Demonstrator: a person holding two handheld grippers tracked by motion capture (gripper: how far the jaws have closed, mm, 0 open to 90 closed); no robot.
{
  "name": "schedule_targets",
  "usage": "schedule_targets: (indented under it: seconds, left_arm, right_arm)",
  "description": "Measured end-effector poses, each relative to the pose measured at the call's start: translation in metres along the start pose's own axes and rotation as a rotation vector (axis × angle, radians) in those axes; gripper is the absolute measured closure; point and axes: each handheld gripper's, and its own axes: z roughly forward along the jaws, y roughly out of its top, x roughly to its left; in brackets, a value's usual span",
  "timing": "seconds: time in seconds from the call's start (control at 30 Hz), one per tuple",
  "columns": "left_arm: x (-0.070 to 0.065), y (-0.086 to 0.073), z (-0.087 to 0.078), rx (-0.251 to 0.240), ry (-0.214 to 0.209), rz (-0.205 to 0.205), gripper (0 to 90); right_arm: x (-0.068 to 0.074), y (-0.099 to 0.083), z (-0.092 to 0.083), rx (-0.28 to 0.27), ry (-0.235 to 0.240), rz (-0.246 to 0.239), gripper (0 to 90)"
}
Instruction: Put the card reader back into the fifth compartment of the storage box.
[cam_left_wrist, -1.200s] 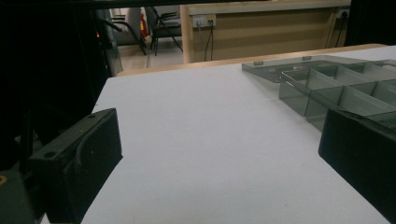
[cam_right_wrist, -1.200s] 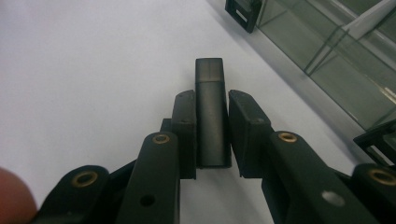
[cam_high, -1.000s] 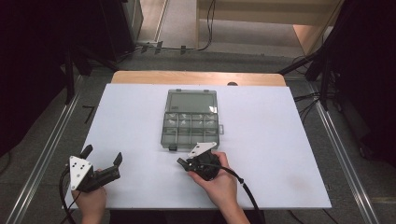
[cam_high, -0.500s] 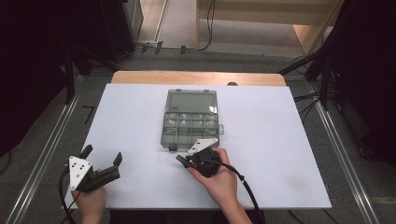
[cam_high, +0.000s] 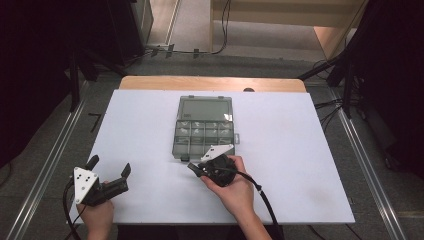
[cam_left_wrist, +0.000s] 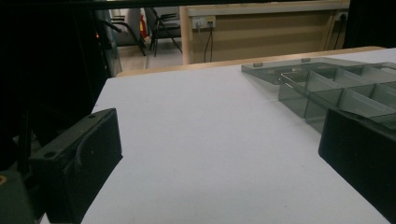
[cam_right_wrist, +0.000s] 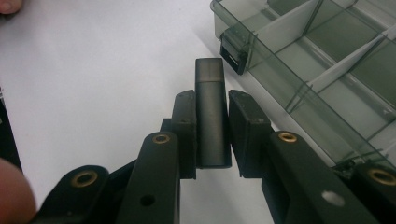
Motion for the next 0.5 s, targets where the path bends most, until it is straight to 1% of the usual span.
schedule_targets:
  seconds: [0.5]
  left_arm:
    - [0.0, 0.0, 0.0, -0.001, -0.001, -0.003, 0.0]
  right_arm:
    - [-0.005, 0.011, -0.003, -0.013, 0.001, -0.008, 70.9]
